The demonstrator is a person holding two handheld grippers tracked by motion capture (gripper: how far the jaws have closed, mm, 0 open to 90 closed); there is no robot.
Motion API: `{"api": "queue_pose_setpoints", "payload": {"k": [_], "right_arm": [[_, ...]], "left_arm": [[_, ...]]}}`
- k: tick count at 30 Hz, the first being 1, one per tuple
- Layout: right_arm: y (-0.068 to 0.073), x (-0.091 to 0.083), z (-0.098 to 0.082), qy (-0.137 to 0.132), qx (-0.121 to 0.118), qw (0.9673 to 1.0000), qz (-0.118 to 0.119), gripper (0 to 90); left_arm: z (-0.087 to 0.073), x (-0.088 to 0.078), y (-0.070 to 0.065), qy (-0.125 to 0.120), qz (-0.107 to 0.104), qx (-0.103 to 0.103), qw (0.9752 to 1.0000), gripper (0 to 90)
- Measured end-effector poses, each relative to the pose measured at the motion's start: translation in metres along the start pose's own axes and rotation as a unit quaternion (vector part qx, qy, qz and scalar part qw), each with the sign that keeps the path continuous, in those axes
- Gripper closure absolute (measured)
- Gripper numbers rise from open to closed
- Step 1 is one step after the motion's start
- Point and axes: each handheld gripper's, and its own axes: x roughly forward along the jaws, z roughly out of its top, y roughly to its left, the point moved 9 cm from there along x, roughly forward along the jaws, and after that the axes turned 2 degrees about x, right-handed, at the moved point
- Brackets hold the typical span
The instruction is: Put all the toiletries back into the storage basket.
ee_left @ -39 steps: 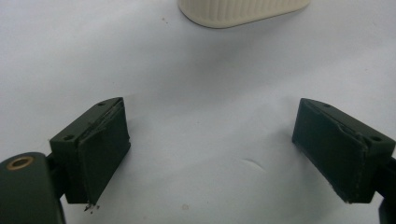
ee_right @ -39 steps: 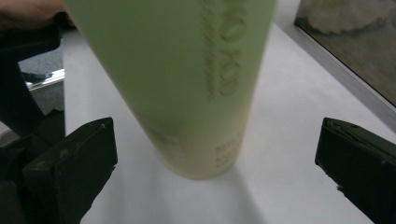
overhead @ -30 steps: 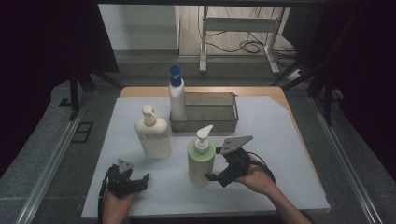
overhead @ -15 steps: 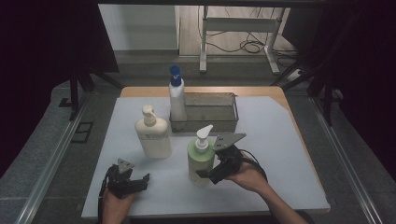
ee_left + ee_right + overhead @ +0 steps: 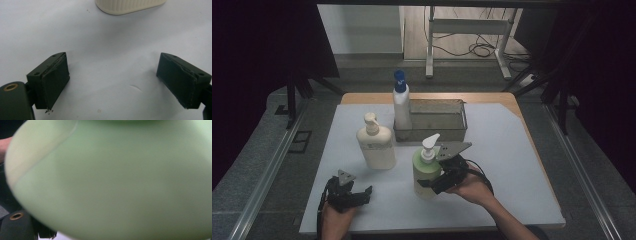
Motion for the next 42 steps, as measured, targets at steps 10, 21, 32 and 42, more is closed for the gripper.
{"api": "queue_pose_setpoints", "payload": {"k": [10, 21, 32, 42], "right_arm": [[0.001, -0.001, 0.002, 0.011, -0.006, 0.9996, -0.027, 12.1], [-0.004, -0.004, 0.009, 0.02, -0.005, 0.9989, -0.043, 12.3], [-0.017, -0.013, 0.023, 0.012, 0.01, 0.9979, -0.063, 12.3], [-0.03, -0.015, 0.035, 0.009, 0.023, 0.9969, -0.075, 12.4]], "left_arm": [[0.0, 0.0, 0.0, 0.0, -0.001, 0.0, 1.0, 10.5], [0.0, 0.0, 0.0, 0.0, 0.0, 0.0, 1.0, 10.5], [0.0, 0.0, 0.0, 0.0, 0.0, 0.0, 1.0, 10.5], [0.0, 0.0, 0.0, 0.0, -0.001, 0.0, 1.0, 10.5]]}}
